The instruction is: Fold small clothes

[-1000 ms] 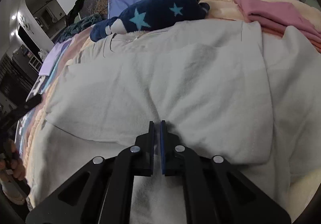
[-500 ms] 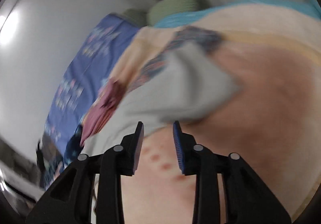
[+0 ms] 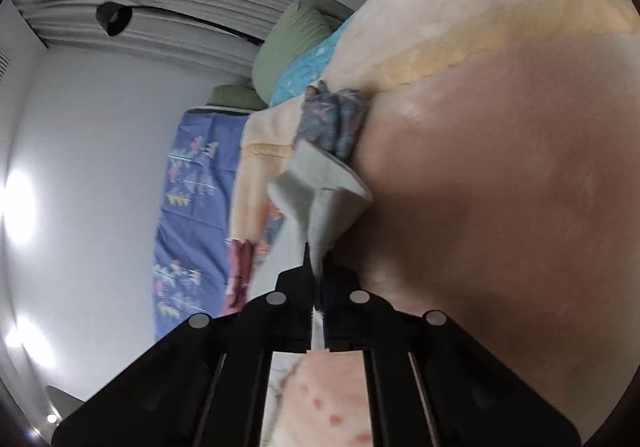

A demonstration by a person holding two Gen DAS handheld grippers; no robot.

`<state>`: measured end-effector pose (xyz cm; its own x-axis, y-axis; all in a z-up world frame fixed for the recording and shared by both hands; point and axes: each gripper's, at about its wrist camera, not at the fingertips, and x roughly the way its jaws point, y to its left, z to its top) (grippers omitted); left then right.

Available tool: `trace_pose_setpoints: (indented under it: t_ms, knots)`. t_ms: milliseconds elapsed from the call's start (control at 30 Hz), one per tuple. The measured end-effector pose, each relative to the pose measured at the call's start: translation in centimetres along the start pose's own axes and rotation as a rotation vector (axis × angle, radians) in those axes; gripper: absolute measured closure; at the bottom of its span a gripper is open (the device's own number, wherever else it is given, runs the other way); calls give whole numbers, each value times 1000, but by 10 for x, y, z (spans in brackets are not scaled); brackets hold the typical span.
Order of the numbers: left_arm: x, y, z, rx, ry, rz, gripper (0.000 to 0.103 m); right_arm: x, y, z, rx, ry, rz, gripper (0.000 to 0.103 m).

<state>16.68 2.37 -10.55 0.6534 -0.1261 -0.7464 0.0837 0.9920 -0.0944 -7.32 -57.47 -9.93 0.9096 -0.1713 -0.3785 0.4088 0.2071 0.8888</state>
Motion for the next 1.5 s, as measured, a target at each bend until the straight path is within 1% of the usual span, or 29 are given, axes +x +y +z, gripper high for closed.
trace_pose_setpoints:
  t_ms: [33, 100, 200, 267, 300, 367, 400, 467, 500, 533, 567, 633, 700, 767, 867, 933, 1033, 1067, 1100, 1133, 1167, 1200, 1233, 1300, 1333, 1367, 1400, 1467, 1500]
  knots:
    - [0, 0, 0, 0, -1, 0, 44, -1, 18, -6, -53, -9, 23, 99]
    - [0, 0, 0, -1, -1, -1, 44, 9, 61, -25, -171, 28, 85, 99]
    - [0, 1, 0, -10, -4, -12, 43, 36, 136, -80, -349, 170, 237, 99]
    - [-1, 2, 0, -18, -7, -22, 43, 56, 186, -135, -471, 276, 341, 99]
    - [-2, 4, 0, -24, -9, -30, 43, 67, 210, -174, -549, 352, 390, 99]
    - [-3, 7, 0, -42, -14, -55, 42, 88, 234, -248, -689, 539, 455, 99]
    - [-4, 10, 0, -57, -17, -73, 42, 98, 236, -283, -765, 623, 451, 99]
    - [-7, 19, -2, -101, -29, -122, 42, 116, 223, -347, -914, 754, 385, 99]
    - [-9, 24, -2, -132, -36, -156, 42, 124, 215, -365, -955, 807, 354, 99]
    - [-10, 30, -2, -167, -41, -190, 42, 130, 205, -382, -989, 858, 308, 96]
    - [-12, 35, -2, -195, -42, -216, 42, 135, 192, -395, -996, 898, 265, 96]
    - [-14, 40, -1, -257, -33, -294, 40, 140, 171, -404, -965, 962, 219, 95]
    - [-14, 37, 1, -309, -4, -416, 34, 138, 164, -405, -974, 979, 209, 95]
    - [-14, 26, 4, -323, 34, -501, 31, 131, 158, -405, -994, 978, 219, 95]
    - [-8, -2, 11, -305, 107, -583, 24, 126, 152, -400, -1008, 968, 227, 95]
    - [-2, -20, 17, -285, 154, -605, 20, 125, 151, -404, -1001, 968, 226, 95]
    - [14, -44, 27, -281, 213, -597, 20, 126, 148, -412, -990, 969, 233, 95]
    - [20, -53, 31, -275, 224, -575, 20, 126, 146, -411, -990, 968, 239, 95]
    - [24, -59, 34, -271, 232, -544, 22, 126, 145, -411, -990, 968, 244, 95]
    - [27, -68, 38, -259, 231, -511, 42, 124, 145, -410, -989, 968, 248, 95]
    - [31, -76, 42, -239, 237, -499, 57, 123, 143, -409, -982, 970, 252, 95]
    - [34, -84, 44, -215, 251, -487, 86, 124, 143, -408, -973, 973, 255, 95]
    - [37, -91, 46, -197, 265, -479, 99, 124, 142, -407, -963, 977, 258, 95]
    - [31, -100, 54, -173, 241, -455, 100, 122, 144, -404, -962, 978, 259, 95]
    - [24, -101, 59, -166, 220, -465, 101, 119, 146, -402, -972, 974, 263, 92]
    - [13, -104, 69, -161, 184, -481, 101, 116, 148, -397, -980, 967, 278, 86]
    - [0, -106, 82, -152, 146, -496, 101, 112, 151, -389, -981, 946, 300, 83]
    - [-31, -109, 106, -126, 63, -521, 101, 106, 153, -369, -967, 876, 319, 72]
    - [-47, -108, 116, -114, 18, -528, 101, 107, 151, -359, -951, 848, 310, 71]
